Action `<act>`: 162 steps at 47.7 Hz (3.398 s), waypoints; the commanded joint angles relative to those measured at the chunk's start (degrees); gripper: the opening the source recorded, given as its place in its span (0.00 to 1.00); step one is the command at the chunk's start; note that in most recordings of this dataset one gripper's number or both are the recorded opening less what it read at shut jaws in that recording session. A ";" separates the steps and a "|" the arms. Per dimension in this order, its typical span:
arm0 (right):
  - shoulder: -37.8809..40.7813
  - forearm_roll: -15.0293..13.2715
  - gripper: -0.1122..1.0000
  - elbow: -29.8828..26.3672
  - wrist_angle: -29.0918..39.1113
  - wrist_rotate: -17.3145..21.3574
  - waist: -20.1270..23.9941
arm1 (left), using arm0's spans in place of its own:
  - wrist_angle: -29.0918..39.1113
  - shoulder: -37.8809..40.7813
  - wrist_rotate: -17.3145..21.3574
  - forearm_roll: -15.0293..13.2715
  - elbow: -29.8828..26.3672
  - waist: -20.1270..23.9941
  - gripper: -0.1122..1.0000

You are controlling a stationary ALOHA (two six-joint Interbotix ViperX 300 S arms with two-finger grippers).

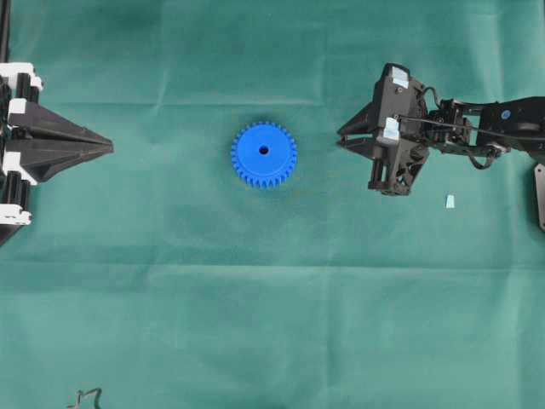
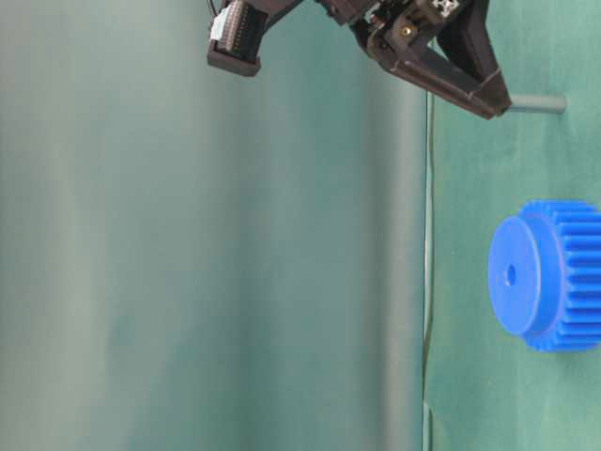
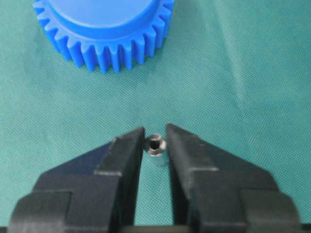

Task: Insert the shaft into the center hole of the gear.
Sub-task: 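Close the right gripper on the shaft and lift it upright, then carry the held shaft left over the blue gear's center hole, then lower the shaft with the right gripper into the gear's center hole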

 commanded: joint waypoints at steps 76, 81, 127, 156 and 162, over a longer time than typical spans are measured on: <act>1.14 -1.93 0.25 -21.88 13.62 -0.26 2.64 | 0.62 0.18 0.00 0.18 -1.67 -0.09 0.10; 2.55 -1.93 0.25 -23.73 13.62 -0.26 2.64 | 0.53 0.18 0.00 0.18 -1.67 -0.09 0.10; 9.14 0.09 0.25 -24.17 10.37 -0.09 2.90 | 0.62 0.18 0.00 0.18 -1.67 -0.09 0.10; 7.91 0.09 0.25 -25.22 9.58 -0.09 4.04 | 0.62 0.18 0.00 0.18 -1.76 -0.09 0.10; 8.09 0.09 0.25 -24.87 9.58 0.00 4.31 | 0.62 0.18 0.00 0.18 -1.67 -0.09 0.10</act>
